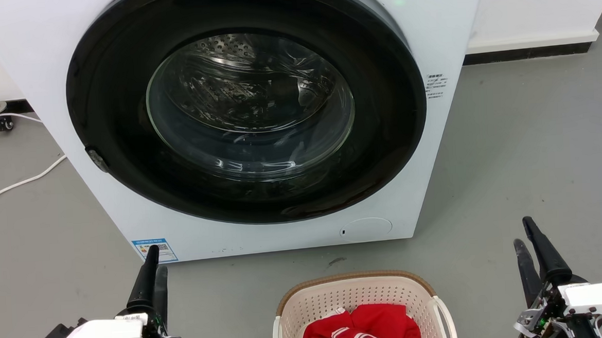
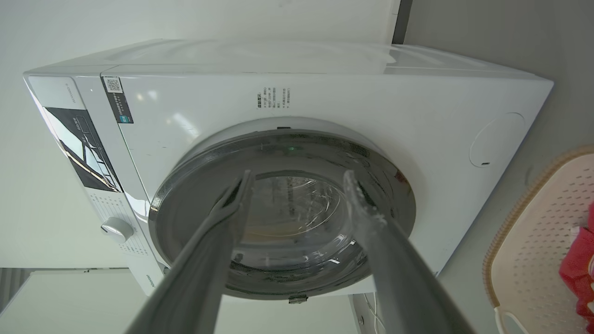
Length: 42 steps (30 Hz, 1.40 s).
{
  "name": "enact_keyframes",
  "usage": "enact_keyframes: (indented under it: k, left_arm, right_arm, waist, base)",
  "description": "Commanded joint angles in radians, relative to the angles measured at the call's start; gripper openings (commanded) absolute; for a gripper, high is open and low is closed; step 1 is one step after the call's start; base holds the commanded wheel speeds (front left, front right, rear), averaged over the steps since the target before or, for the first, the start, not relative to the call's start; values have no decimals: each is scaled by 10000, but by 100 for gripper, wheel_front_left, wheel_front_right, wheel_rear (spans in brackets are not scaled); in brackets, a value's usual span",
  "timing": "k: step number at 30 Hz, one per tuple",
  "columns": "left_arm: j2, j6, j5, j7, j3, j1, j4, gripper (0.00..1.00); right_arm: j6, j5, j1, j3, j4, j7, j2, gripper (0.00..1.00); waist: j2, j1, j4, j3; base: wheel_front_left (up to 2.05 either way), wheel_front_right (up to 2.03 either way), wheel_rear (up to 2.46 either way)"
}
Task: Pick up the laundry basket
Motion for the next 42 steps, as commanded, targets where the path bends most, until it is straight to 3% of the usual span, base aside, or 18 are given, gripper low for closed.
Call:
enact_keyframes:
  k: [1,9,29,42]
  left_arm:
    - [31,-2,205,-87,37,-154,-246,100]
    - [36,200,1661,-465,51,-91,-745,100]
    - [48,1269,5822,-1273,-755,186,-1593,100]
    - [55,1477,7807,-1715,-1054,393,-1883,100]
  right_arm:
    - [2,-234,-149,-24,-250,-80,-18,100]
    - [2,-1932,-67,-6,-809,-460,-22,100]
    - [2,-6931,308,685,-1931,-1274,-31,100]
    - [2,-9115,564,793,-2391,-1716,-38,100]
  waist:
    - [0,0,0,2]
    - [0,0,-9,17]
    - [0,0,12,33]
    - [0,0,22,42]
  base:
    - [0,0,0]
    - [0,0,0]
    - [0,0,0]
    - [0,0,0]
